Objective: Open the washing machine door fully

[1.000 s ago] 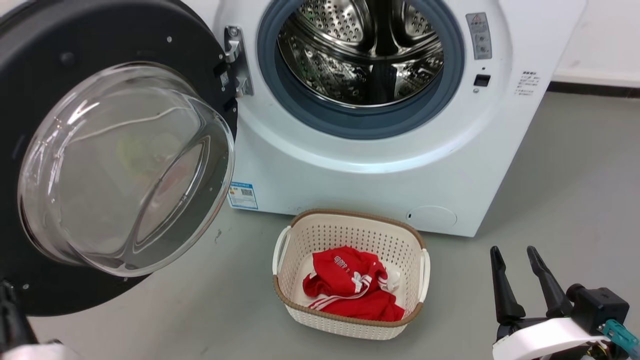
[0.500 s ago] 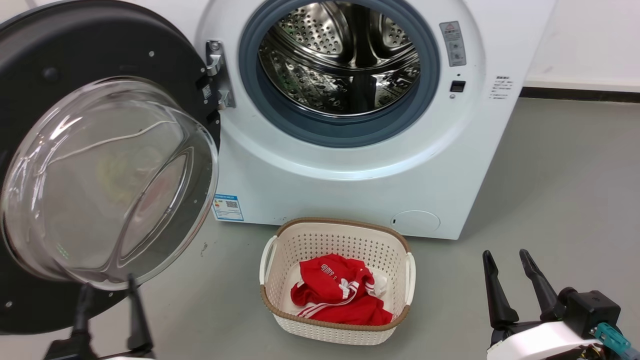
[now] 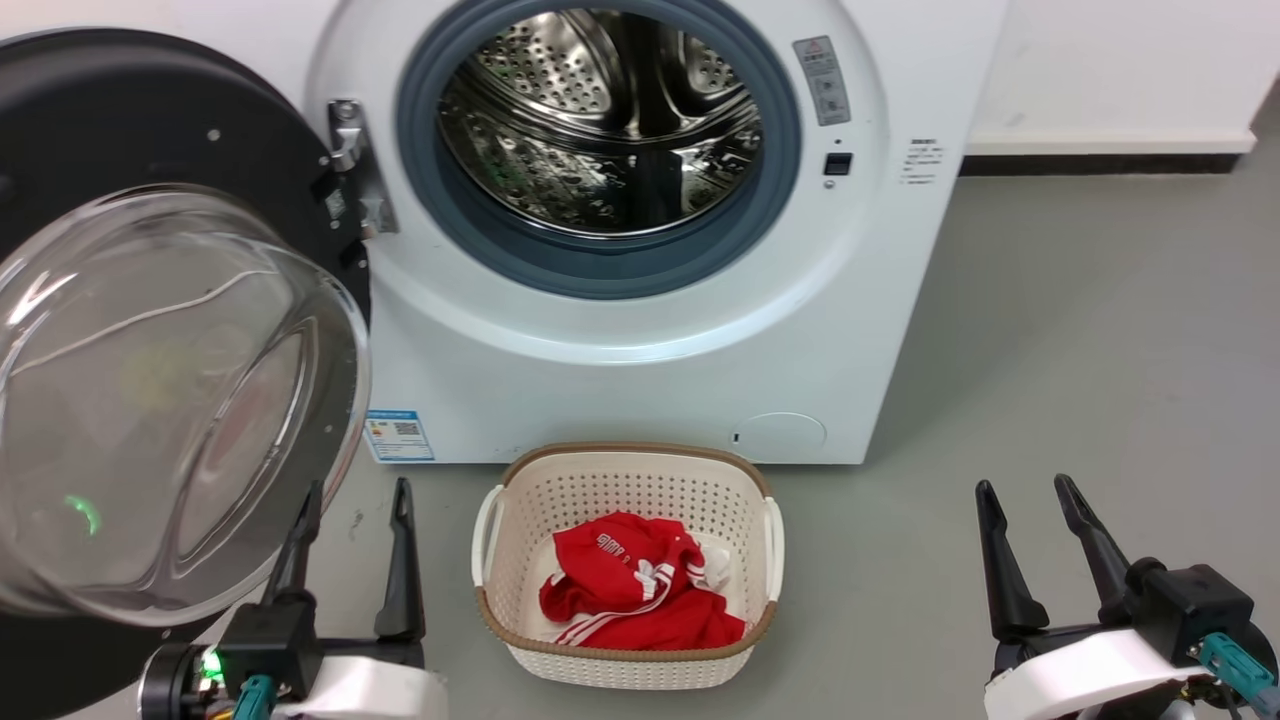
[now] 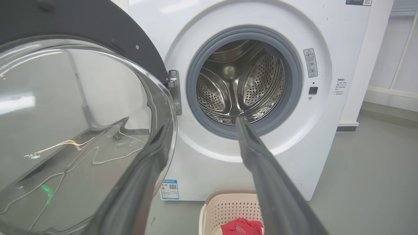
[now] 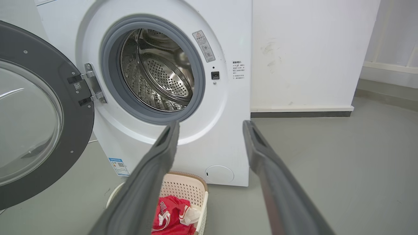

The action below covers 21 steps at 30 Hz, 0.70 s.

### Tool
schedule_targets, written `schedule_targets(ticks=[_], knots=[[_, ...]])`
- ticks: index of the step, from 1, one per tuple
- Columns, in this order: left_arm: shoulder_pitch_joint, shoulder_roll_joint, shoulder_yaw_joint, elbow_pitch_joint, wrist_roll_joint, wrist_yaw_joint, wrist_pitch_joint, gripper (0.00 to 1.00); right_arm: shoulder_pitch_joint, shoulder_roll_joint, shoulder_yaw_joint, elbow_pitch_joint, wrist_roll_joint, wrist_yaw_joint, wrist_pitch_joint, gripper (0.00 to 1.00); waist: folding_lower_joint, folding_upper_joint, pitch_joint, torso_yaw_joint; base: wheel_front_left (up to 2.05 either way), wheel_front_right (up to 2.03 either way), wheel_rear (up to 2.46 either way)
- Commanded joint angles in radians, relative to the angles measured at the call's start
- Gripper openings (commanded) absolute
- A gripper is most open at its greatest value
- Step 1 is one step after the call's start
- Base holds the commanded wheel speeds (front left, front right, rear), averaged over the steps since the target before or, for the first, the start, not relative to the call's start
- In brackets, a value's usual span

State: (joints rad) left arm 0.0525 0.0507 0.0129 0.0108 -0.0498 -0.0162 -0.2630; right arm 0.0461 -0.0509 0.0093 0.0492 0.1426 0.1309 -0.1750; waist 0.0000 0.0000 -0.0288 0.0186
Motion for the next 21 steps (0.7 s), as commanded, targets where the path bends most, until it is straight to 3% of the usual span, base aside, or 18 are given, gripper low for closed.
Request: schedule_targets(ticks=[1, 9, 21], knots=[[-0.012, 0.0, -0.002, 0.008, -0.003, 0.004, -0.002, 1.0, 0.005, 0.001, 0.001, -0.01, -0.006, 0.0, 0.005, 1.0, 0.0, 0.0, 0.002, -0.013, 0.0, 0.0, 0.0], [-0.002, 0.0, 0.012, 0.029, -0.014, 0.025, -0.002, 1.0, 0.01, 0.001, 0.015, -0.004, 0.011, 0.0, 0.01, 1.0, 0.0, 0.0, 0.007, -0.051, 0.0, 0.0, 0.0], [-0.004, 0.0, 0.009, 0.027, -0.007, 0.034, -0.002, 1.0, -0.003, 0.002, 0.011, 0.014, 0.017, 0.0, 0.001, 1.0, 0.0, 0.0, 0.011, -0.04, 0.0, 0.0, 0.0]])
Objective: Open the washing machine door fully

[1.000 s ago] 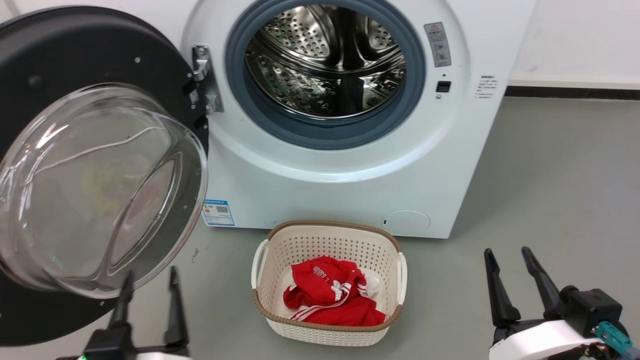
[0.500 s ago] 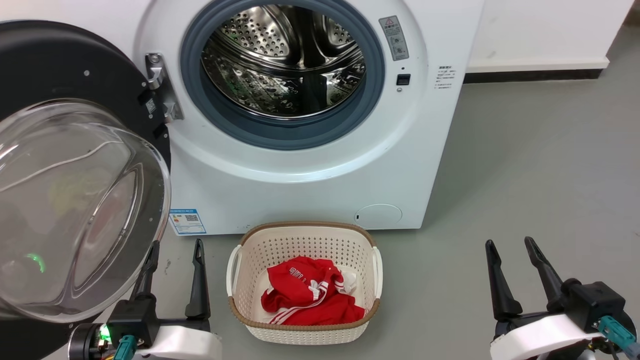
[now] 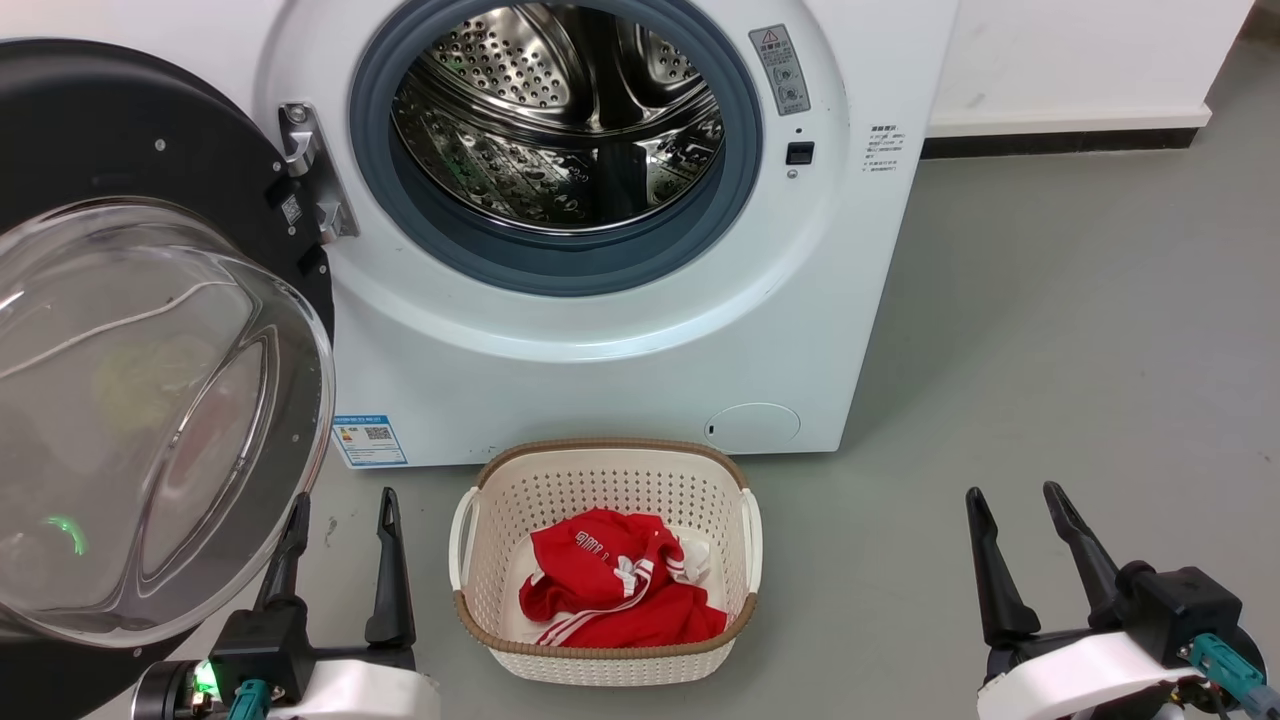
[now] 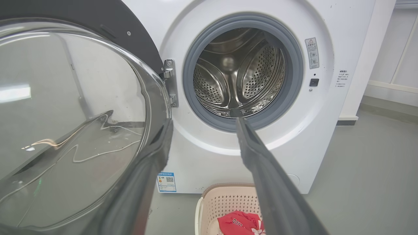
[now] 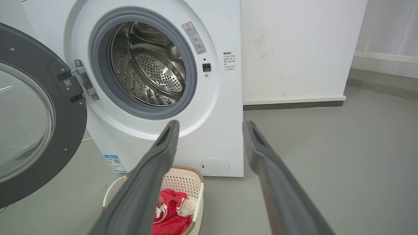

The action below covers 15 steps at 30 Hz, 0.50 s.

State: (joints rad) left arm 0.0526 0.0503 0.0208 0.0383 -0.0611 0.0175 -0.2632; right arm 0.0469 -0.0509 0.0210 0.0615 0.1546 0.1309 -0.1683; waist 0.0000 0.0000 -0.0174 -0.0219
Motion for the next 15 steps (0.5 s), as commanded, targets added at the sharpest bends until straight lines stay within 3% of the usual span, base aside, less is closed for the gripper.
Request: schedule_targets(ticks=[1, 12, 13, 15], knots=[[-0.004, 0.0, 0.001, 0.0, 0.003, 0.0, -0.002, 1.0, -0.004, 0.002, 0.0, 0.003, 0.006, 0.0, -0.006, 1.0, 0.0, 0.0, -0.001, 0.0, 0.0, 0.0, 0.0], [0.001, 0.0, -0.006, 0.005, 0.0, -0.001, -0.002, 1.0, -0.004, 0.002, 0.001, 0.013, 0.018, 0.0, -0.008, 1.0, 0.0, 0.0, -0.002, 0.004, 0.0, 0.0, 0.0], [0.0, 0.0, -0.009, 0.011, -0.002, -0.002, 0.0, 0.0, 0.001, 0.0, 0.001, 0.019, 0.015, 0.0, -0.007, 0.0, 0.0, 0.0, -0.002, 0.006, 0.0, 0.0, 0.0], [0.009, -0.001, -0.009, 0.033, -0.007, -0.002, 0.003, 0.0, 0.009, 0.0, 0.003, 0.038, 0.018, 0.0, -0.007, 0.0, 0.0, 0.0, -0.002, 0.006, 0.0, 0.0, 0.0]])
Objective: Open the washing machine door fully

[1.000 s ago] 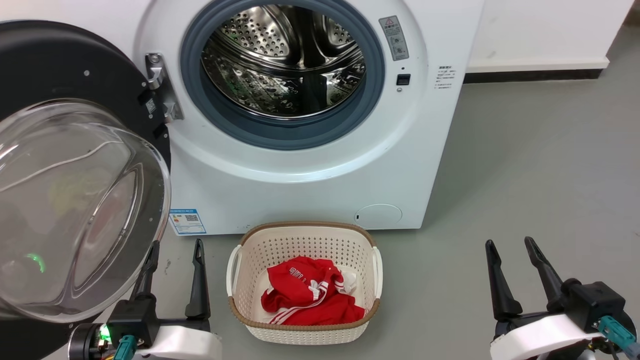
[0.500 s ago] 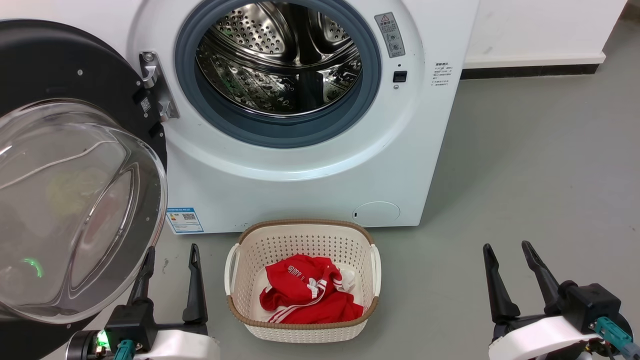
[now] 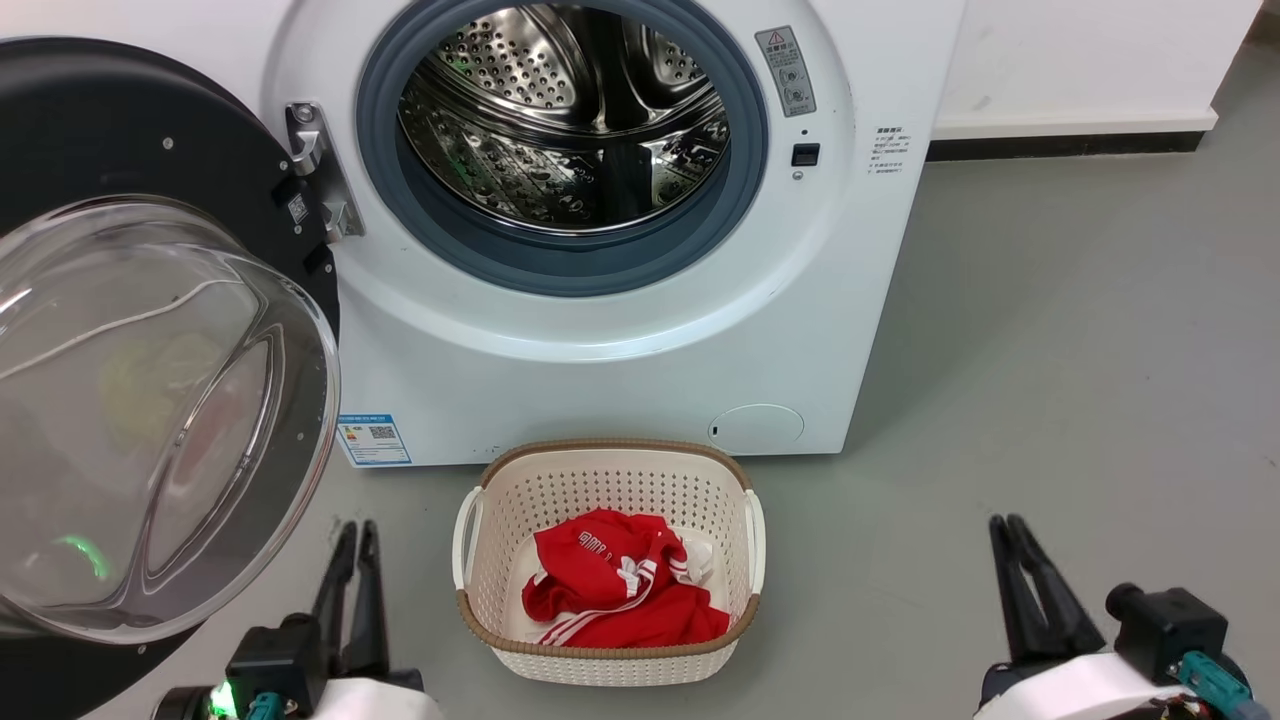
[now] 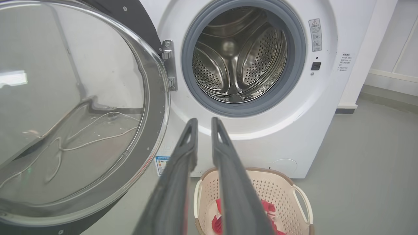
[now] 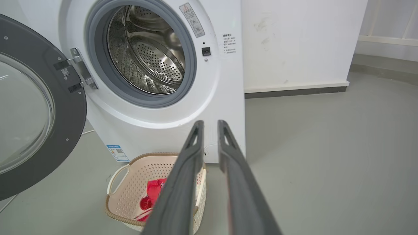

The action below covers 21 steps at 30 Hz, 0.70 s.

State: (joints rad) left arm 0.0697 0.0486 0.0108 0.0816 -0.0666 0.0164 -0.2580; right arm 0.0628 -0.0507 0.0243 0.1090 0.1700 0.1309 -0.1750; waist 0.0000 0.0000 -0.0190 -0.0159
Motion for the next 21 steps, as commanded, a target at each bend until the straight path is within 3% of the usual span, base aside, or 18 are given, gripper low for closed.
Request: schedule_targets(ticks=[1, 21], knots=[[-0.014, 0.001, 0.006, -0.003, -0.021, -0.003, 0.006, 0.0, -0.007, 0.0, 0.001, -0.011, 0.022, 0.0, 0.001, 0.0, 0.0, 0.0, 0.0, 0.0, 0.0, 0.0, 0.0], [-0.057, 0.001, 0.029, 0.036, -0.417, -0.04, 0.098, 0.0, -0.053, -0.017, -0.015, 0.027, 0.409, 0.0, 0.059, 0.0, 0.0, 0.0, 0.004, 0.003, 0.0, 0.0, 0.0]])
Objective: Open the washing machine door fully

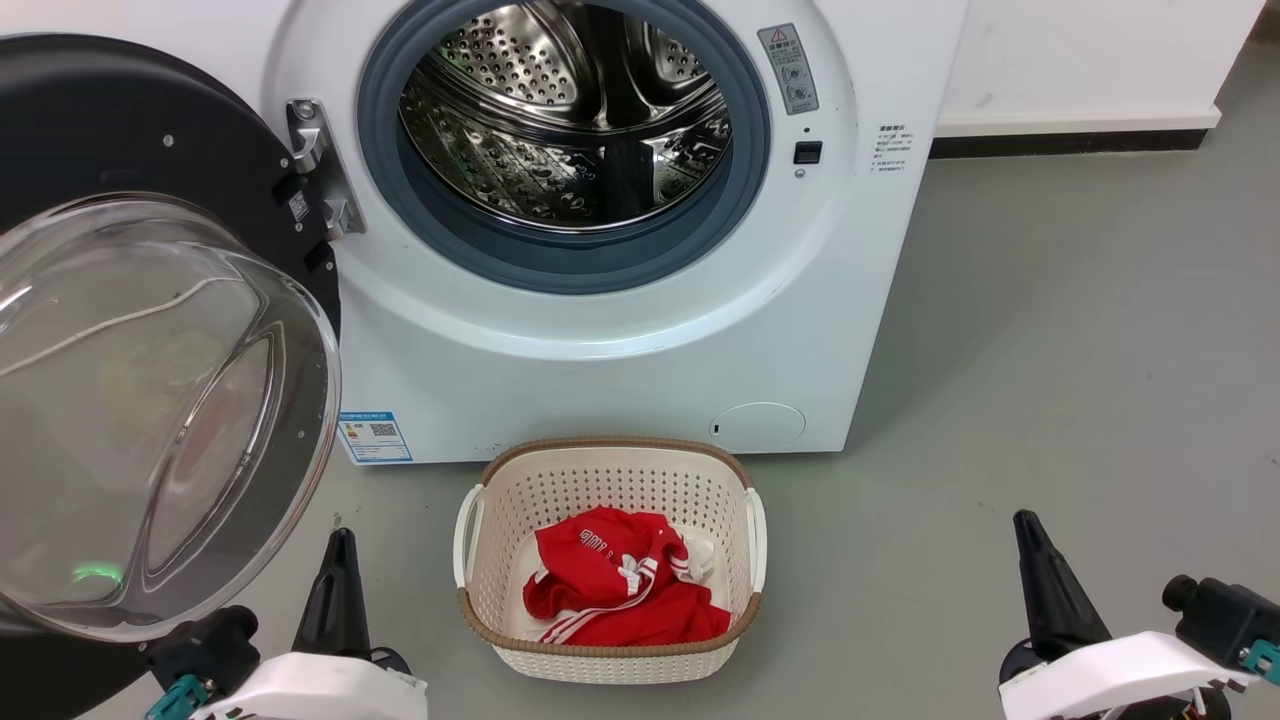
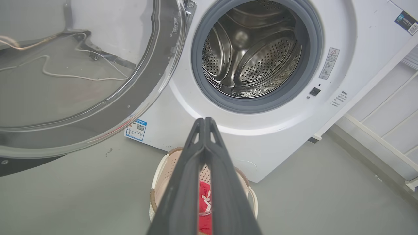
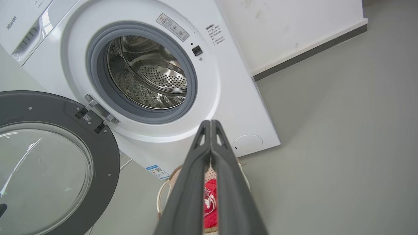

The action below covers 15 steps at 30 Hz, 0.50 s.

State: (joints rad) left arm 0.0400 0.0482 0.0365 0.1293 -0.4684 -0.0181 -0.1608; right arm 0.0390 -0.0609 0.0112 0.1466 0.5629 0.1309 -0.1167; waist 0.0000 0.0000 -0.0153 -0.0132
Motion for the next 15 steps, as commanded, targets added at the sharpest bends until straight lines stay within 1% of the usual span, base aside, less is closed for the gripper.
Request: schedule_targets(ticks=[1, 15], knots=[[-0.029, 0.001, 0.004, -0.01, -0.032, -0.008, 0.005, 0.0, -0.031, -0.008, -0.003, -0.009, 0.033, 0.0, 0.004, 0.0, 0.0, 0.0, 0.0, 0.0, 0.0, 0.0, 0.0], [-0.055, 0.002, 0.019, 0.014, -0.256, -0.029, 0.06, 0.0, -0.057, -0.013, -0.016, 0.011, 0.247, 0.0, 0.039, 0.0, 0.0, 0.0, 0.003, 0.002, 0.0, 0.0, 0.0]])
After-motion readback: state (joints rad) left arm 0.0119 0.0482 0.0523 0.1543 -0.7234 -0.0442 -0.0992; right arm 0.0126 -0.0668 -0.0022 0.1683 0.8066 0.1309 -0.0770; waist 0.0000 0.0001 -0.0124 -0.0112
